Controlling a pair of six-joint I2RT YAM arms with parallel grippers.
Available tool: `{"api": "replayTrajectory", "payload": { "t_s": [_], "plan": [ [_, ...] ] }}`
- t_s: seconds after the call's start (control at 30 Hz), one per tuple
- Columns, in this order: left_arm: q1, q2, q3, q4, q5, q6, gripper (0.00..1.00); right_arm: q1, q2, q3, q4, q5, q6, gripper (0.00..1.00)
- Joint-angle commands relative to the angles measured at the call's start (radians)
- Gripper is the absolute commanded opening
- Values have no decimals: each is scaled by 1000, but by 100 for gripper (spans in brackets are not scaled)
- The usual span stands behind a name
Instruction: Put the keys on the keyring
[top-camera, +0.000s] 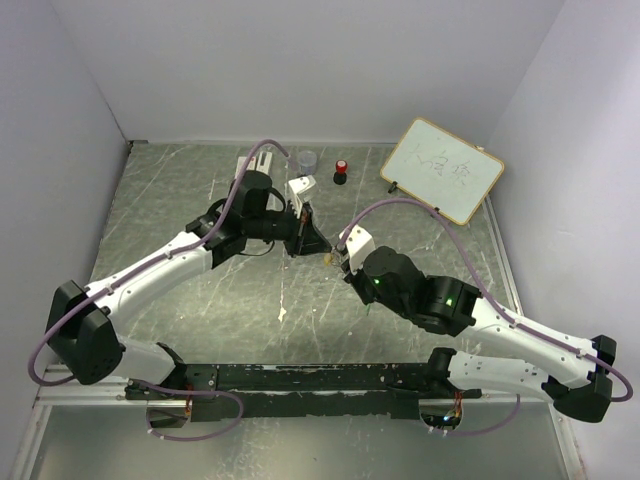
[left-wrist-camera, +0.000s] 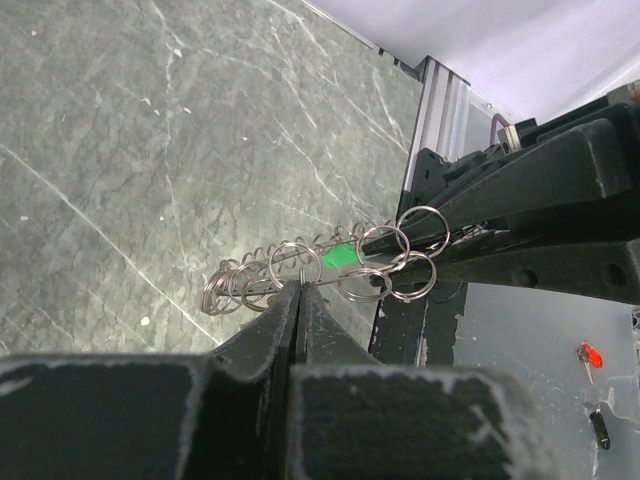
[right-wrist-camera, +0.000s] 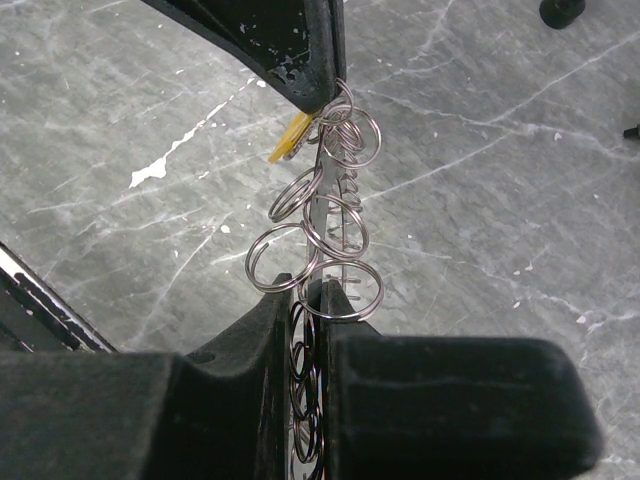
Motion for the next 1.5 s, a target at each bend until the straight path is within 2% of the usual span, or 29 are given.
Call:
{"api": "replayTrajectory", "payload": {
  "t_s": [0.0,0.33,1.47],
  "plan": [
    [-3,20,47,-53,3,15,7,12,-17,27,27,28,8,0],
    [0,58,85,-150,-88,3,7,19,-30,22,22,38,19,0],
    [87,-33,17,-111,-208,-45,7,24,-92,-3,-13,54,65,0]
  ]
}}
